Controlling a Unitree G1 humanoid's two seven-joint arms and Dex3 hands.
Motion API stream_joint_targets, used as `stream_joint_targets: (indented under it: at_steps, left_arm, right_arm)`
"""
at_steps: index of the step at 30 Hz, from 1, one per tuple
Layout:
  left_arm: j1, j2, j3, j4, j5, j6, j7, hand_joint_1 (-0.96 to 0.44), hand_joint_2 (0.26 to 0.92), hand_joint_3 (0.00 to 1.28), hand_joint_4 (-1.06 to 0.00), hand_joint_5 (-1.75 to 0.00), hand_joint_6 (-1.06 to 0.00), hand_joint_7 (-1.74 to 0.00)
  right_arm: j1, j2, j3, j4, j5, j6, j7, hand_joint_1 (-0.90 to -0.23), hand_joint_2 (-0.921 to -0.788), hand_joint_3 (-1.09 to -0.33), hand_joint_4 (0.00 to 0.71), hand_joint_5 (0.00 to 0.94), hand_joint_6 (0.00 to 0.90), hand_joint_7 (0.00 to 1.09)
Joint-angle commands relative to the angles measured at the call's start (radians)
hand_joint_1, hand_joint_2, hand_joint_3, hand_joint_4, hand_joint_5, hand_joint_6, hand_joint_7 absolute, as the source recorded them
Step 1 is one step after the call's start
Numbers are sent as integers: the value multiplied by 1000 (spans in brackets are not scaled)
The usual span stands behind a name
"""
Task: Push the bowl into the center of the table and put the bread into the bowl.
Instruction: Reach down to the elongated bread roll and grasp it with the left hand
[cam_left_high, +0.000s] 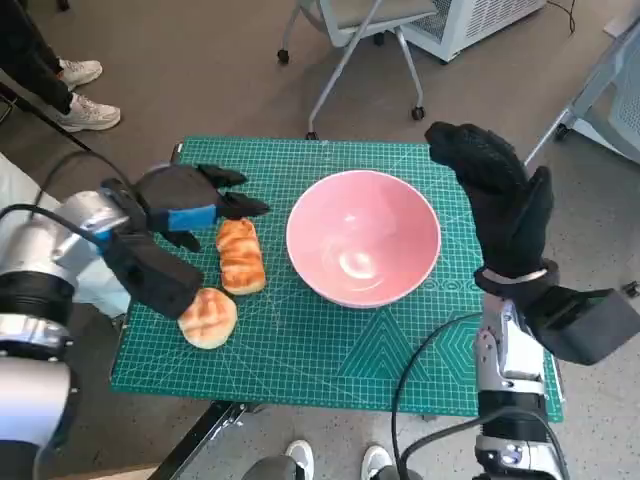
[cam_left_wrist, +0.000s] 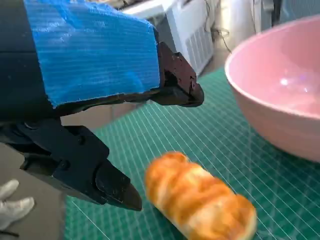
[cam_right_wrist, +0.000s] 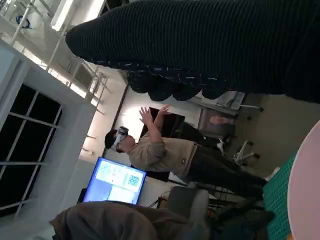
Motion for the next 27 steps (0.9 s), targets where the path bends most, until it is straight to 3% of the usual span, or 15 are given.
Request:
stream_joint_targets:
  at_steps: [1, 18, 27]
  left_arm:
    - [-11, -16, -14, 28, -9, 7, -18, -130, 717, 6, -306, 0, -401, 0]
    - [7, -50, -31, 65, -29, 38, -71, -77, 726, 5, -294, 0, -390, 0]
    - [15, -76, -58, 84, -15, 68, -58, -55, 730, 5, -301, -2, -396, -3]
  right_arm:
    - [30, 0, -4, 1, 8, 5, 0, -682, -921, -705, 188, 3, 55, 601]
    - [43, 1, -11, 7, 8, -6, -4, -683, -921, -702, 191, 4, 64, 590]
    - [54, 1, -13, 4, 8, -9, -4, -685, -921, -699, 193, 4, 70, 581]
